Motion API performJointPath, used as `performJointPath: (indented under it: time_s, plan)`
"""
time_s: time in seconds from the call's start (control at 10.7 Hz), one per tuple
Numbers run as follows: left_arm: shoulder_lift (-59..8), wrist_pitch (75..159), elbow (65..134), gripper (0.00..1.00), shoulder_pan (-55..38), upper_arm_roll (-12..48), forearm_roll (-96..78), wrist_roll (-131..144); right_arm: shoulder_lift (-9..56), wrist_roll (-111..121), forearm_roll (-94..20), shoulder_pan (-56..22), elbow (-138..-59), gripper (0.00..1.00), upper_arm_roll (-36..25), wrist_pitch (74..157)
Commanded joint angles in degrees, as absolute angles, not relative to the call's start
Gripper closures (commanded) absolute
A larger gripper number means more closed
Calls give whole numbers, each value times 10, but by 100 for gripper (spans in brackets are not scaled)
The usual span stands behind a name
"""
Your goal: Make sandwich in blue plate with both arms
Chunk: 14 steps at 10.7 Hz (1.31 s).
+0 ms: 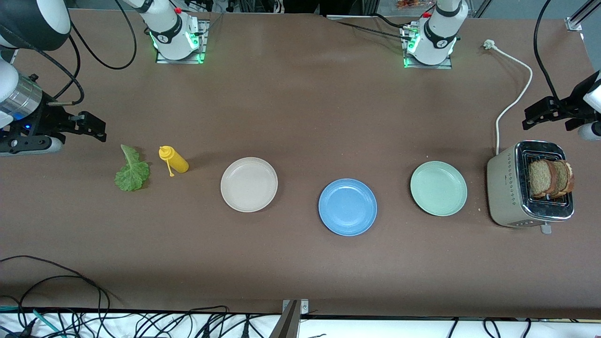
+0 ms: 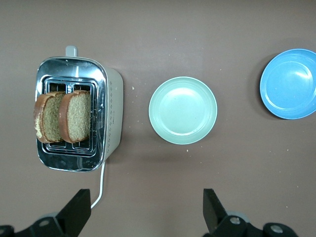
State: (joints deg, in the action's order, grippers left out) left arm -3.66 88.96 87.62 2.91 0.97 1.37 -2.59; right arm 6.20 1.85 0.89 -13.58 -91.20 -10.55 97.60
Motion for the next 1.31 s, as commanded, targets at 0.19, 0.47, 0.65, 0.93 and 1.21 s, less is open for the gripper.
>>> performJointPath:
  time_s: [0.19, 0.47, 0.65, 0.93, 1.21]
  plan:
    - [-37, 890, 873, 0, 32, 11, 16, -20, 68, 25, 11, -134, -907, 0, -105, 969]
    - [-37, 889, 874, 0, 32, 10, 17, -20, 68, 26, 11, -134, -907, 0, -105, 969]
    - [-37, 889, 874, 0, 32, 10, 17, -20, 67, 26, 11, -134, -907, 0, -105, 959]
    - [-38, 889, 874, 0, 32, 10, 17, -20, 68, 26, 14, -134, -907, 0, -105, 957]
    - [-37, 889, 874, 0, 33, 10, 18, -20, 69, 26, 15, -134, -907, 0, -105, 958]
